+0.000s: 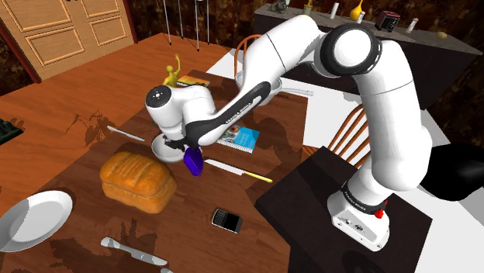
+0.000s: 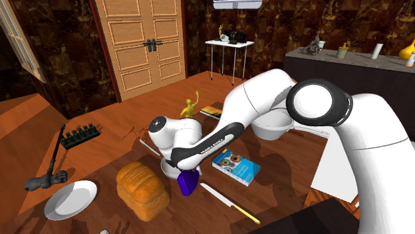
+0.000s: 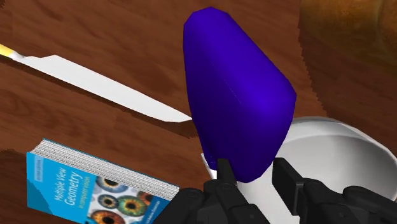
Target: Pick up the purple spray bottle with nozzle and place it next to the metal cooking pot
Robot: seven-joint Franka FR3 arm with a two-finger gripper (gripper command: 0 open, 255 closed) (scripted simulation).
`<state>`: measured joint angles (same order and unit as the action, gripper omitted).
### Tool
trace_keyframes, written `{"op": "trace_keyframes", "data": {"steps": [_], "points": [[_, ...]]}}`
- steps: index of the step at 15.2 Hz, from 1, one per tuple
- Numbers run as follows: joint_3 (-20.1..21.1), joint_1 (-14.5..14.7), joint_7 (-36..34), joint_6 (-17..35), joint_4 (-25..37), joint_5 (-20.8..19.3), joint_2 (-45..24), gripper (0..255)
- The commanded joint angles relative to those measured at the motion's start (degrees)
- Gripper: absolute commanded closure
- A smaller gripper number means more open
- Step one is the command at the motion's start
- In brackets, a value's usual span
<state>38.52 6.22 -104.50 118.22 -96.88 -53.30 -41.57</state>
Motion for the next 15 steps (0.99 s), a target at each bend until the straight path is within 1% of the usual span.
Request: {"op": "trace_keyframes", "data": {"steps": [1,15], "points": [[0.56,-0.36,0.67,-0.74,0.00,0.77,0.98,255],[4.05,-2.45,5.23,-6.17,1.22,5.89,7.09,255]]}}
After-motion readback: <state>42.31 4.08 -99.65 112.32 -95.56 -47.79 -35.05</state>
